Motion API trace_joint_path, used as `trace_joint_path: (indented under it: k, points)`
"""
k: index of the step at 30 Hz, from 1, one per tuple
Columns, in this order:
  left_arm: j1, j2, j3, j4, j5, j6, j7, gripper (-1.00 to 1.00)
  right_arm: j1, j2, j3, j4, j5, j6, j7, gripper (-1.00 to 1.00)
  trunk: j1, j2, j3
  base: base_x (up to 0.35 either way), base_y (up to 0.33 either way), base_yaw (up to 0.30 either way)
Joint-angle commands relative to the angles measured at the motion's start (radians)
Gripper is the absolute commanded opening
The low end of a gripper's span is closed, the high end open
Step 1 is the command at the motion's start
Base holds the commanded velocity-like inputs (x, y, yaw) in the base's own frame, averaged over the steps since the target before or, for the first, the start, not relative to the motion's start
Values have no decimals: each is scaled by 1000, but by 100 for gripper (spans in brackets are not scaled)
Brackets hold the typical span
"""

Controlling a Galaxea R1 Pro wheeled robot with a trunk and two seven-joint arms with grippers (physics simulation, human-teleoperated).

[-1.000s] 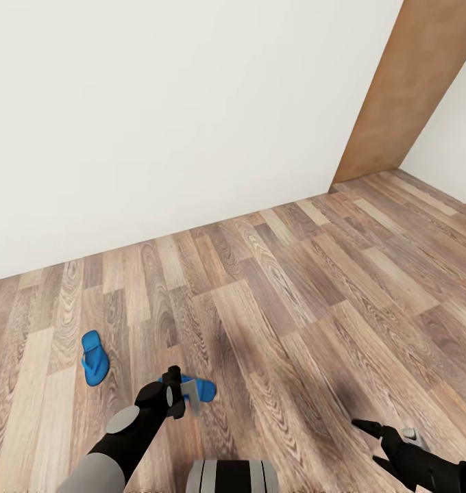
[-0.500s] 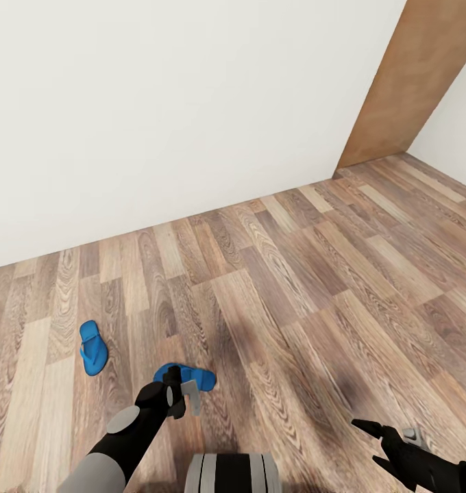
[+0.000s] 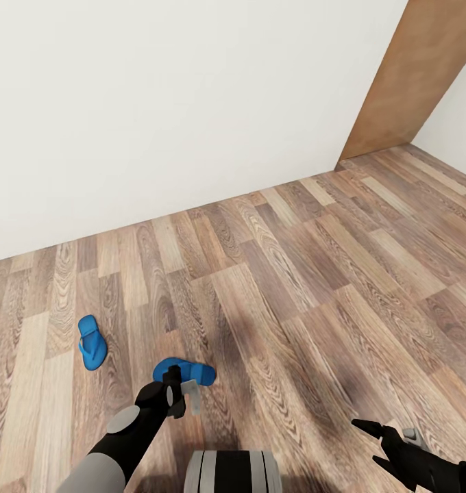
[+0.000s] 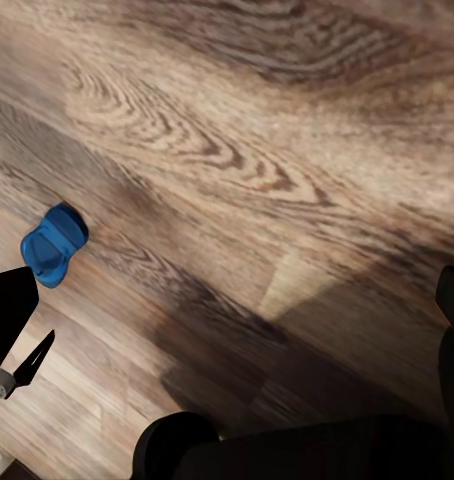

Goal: In the bedroom, move the book from the bed onto either nightstand, and place the two sandals side by side next to the bed.

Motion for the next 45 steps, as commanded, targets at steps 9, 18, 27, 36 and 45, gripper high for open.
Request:
trace_joint_path:
  k: [9,18,27,36,45]
  points:
    - [0,0,-2,-2,-7,4,-2,100,0,0,-1,0,0,5,0,100,0,0,-1,110,0,0]
    - [0,0,-3,-2,-8,4,-3,100,0,0,-1,0,0,5,0,100,0,0,-1,84,0,0]
    - [0,0,-4,-2,-9,5,-3,100,0,0,-1,0,0,5,0,100,0,0,-1,170,0,0]
    - [0,0,-4,-2,-9,5,-4,100,0,0,-1,-1,0,5,0,100,0,0,-1,48,0,0]
    - [0,0,-5,-1,-11,5,-3,100,0,0,-1,-1,0,5,0,100,1,-1,-8,1,0,0]
